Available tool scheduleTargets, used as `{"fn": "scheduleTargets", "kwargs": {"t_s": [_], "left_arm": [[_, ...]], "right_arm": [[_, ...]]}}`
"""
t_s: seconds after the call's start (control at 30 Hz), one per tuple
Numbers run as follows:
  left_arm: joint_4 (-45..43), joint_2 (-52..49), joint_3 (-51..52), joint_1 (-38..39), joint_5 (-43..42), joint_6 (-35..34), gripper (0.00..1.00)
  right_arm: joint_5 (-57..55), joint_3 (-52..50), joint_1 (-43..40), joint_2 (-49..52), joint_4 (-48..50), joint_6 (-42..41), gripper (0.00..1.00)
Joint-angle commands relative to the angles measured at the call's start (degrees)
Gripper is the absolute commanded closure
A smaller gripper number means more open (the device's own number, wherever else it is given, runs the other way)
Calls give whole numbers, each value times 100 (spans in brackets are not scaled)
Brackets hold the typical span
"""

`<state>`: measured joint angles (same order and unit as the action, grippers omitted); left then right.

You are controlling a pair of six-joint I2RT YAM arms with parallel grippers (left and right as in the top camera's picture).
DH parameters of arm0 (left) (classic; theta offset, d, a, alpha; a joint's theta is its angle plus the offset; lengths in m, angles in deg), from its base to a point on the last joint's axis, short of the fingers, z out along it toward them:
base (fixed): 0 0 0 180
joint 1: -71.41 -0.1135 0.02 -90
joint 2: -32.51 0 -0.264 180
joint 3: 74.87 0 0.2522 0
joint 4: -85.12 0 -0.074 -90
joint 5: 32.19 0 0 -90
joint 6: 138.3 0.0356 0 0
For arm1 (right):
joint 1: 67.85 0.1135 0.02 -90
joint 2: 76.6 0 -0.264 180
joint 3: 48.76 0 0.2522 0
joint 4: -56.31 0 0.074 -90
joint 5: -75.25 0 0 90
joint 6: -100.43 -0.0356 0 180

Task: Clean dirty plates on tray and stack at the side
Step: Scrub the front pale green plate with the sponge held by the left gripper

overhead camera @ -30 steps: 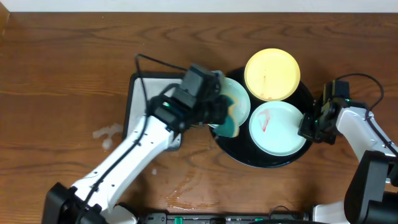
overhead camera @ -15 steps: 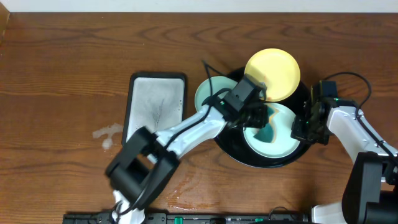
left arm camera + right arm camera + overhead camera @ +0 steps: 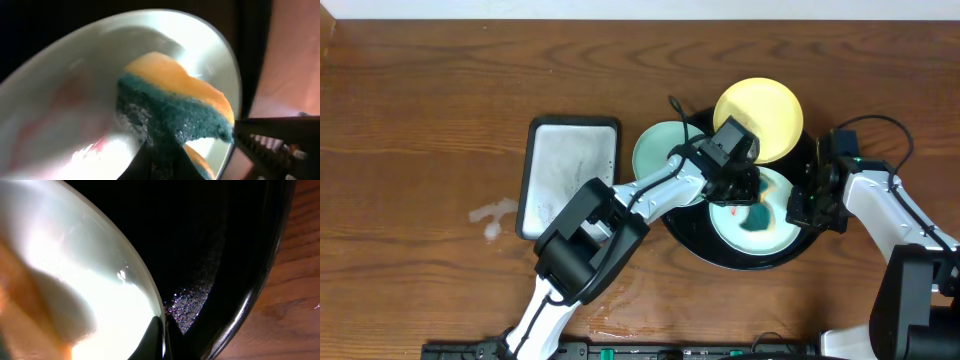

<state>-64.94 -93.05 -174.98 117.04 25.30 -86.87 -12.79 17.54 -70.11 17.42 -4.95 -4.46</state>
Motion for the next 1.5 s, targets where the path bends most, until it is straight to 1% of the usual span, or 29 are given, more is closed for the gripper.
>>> {"fn": "scheduleTargets", "kwargs": {"t_s": [0.0, 0.07, 0.17, 0.23, 0.3, 0.33, 0.4, 0.5, 0.57, 0.63, 0.73, 0.8, 0.97, 1.17, 1.23, 1.3, 1.33, 1.47], "left_arm": [[1285, -260, 142, 68, 2061, 345, 93], [1690, -260, 92, 35, 2804, 588, 93], [2142, -260, -39, 26, 3604, 876, 93], [2304, -260, -136, 37, 3818, 1023, 93], [2319, -260, -199, 46, 3775, 1073, 93], [2288, -260, -214, 59, 3665, 1071, 93], [2072, -260, -212, 81, 2988, 1069, 93], [1416, -271, -203, 114, 1611, 1062, 93], [962, -278, -203, 160, 894, 990, 93], [584, -282, -203, 238, 466, 863, 93], [269, -286, -201, 404, 293, 654, 92], [166, -286, -201, 551, 291, 654, 93], [146, -308, -201, 730, 291, 586, 92], [79, -420, -201, 688, 251, 525, 92], [111, -492, -201, 621, 352, 527, 92], [278, -568, -201, 529, 715, 531, 93], [433, -601, -201, 470, 1036, 560, 92], [1023, -658, -203, 275, 2476, 1036, 93]], "right_arm": [[2, 0, 50, -52, 9, -74, 99], [0, 0, 50, -52, -11, -74, 99], [0, 0, 50, -52, -31, -74, 99], [0, 0, 50, -52, -31, -74, 99], [0, 0, 50, -52, -33, -74, 99], [0, 0, 50, -52, -33, -74, 99], [0, 0, 50, -52, -48, -74, 99], [0, 0, 50, -52, -50, -74, 99], [0, 0, 50, -52, -50, -74, 99], [0, 0, 50, -52, -50, -74, 99], [0, 0, 50, -52, -50, -74, 99], [0, 0, 50, -52, -50, -74, 99], [0, 0, 50, -52, -50, -74, 99], [0, 0, 50, -52, -52, -74, 99], [0, 0, 50, -52, -57, -74, 99], [0, 0, 50, -52, -70, -74, 99], [0, 0, 50, -52, -74, -74, 99], [0, 0, 50, -52, -120, -72, 99]]}}
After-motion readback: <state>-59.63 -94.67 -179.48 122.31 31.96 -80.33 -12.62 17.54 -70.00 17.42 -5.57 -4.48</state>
